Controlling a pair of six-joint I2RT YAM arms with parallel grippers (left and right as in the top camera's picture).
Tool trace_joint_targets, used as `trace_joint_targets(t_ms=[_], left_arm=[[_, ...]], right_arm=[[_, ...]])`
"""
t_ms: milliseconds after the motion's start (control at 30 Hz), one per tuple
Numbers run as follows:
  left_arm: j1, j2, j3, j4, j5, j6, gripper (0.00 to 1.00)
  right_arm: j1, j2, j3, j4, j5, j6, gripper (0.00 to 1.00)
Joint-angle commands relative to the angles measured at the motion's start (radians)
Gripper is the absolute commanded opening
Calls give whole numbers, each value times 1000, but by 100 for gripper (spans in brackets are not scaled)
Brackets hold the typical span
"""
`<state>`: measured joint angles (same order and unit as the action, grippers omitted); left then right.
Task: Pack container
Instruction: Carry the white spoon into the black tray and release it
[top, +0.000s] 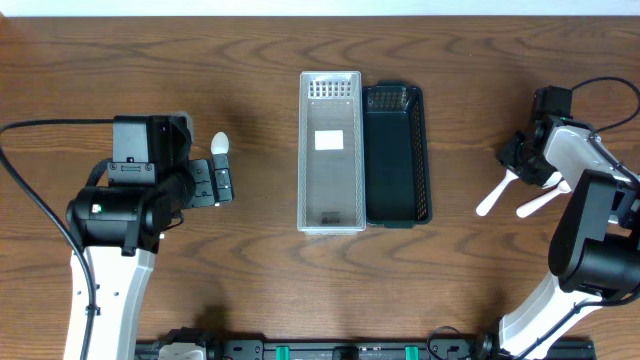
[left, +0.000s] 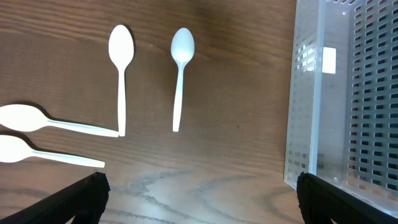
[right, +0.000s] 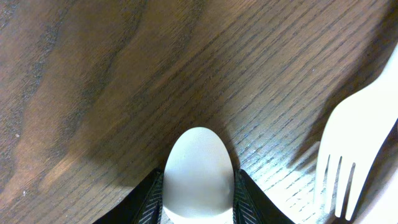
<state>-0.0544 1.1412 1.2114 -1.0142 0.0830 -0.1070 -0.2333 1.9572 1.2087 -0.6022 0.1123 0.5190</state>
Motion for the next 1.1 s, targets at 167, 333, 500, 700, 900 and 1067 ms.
trace_joint_targets(t_ms=[167, 333, 500, 700, 900, 1067], left_arm=[[-3, 0, 23, -2, 3, 10, 98], [-3, 0, 23, -2, 3, 10, 98], [-3, 0, 23, -2, 3, 10, 98], [-3, 0, 23, -3, 3, 10, 98], [-3, 0, 23, -3, 3, 10, 98], [-3, 0, 23, -3, 3, 10, 98]], right_arm=[[7, 16, 3, -57, -5, 6, 1], [51, -84, 98, -177, -8, -37, 1], [161, -220, 223, -248, -4, -79, 1], [357, -278, 331, -266, -5, -117, 1], [543, -239, 340, -246, -3, -116, 1], [610, -112, 340, -255, -20, -98, 1]])
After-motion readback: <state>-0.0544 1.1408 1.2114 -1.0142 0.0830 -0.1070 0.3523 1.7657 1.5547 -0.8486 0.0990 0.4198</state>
